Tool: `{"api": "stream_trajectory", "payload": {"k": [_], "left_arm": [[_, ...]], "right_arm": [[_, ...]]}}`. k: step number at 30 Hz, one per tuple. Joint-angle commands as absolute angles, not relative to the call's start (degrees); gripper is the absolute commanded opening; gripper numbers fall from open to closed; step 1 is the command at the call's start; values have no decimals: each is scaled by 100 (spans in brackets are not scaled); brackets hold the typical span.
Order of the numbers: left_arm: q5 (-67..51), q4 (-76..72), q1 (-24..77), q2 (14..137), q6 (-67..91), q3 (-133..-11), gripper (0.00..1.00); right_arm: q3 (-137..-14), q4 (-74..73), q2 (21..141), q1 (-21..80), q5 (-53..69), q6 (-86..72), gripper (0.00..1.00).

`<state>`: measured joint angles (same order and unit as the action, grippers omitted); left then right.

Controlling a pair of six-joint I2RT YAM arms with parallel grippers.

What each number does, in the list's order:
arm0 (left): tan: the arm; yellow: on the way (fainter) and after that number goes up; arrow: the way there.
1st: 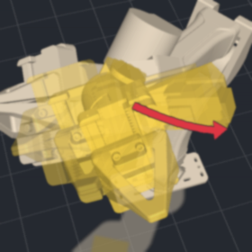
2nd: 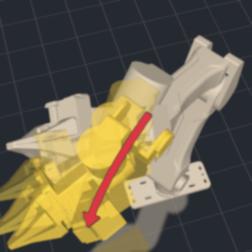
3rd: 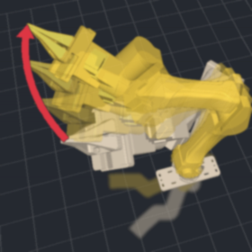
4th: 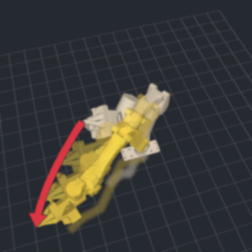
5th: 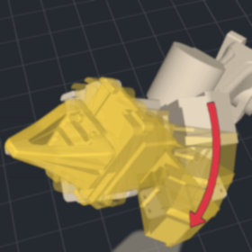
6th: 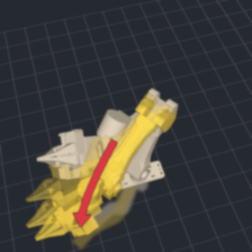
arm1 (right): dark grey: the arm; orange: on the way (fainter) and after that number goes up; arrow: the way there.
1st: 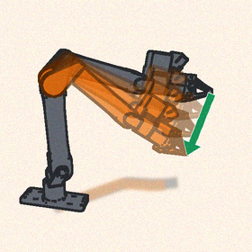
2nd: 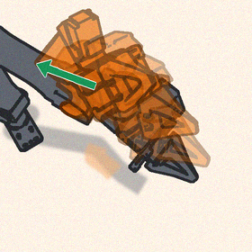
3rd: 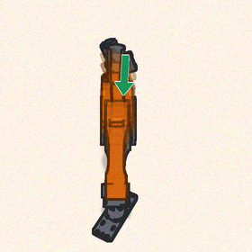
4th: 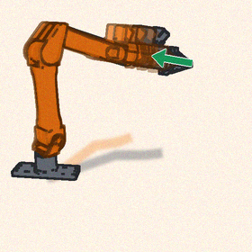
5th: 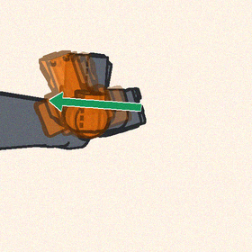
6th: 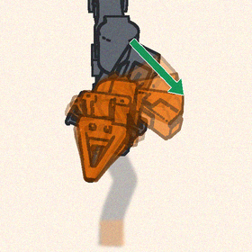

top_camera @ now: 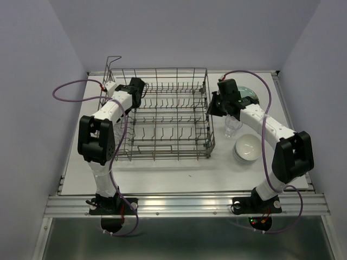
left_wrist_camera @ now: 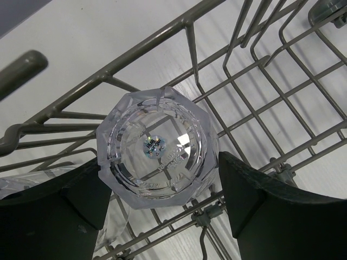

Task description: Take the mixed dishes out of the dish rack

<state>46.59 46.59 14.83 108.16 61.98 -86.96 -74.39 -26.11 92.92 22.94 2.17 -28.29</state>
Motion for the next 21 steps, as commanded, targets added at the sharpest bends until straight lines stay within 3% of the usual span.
{"api": "stream_trajectory", "payload": {"k": [1,3,21], "left_arm": [[5080,4808,1345,10776,6258,-8895,8],[5071,4808,1345,10679,6275,-8868,0],[5520,4975,1784,9905,6038,-9299,0]], "right_arm": [[-7321,-2505,9272,2391,580,-2769,3],[-7313,-2505,9290,2391,580,-2769,3],[-7356,-2487,9255,2391,589,-2769,3]]}}
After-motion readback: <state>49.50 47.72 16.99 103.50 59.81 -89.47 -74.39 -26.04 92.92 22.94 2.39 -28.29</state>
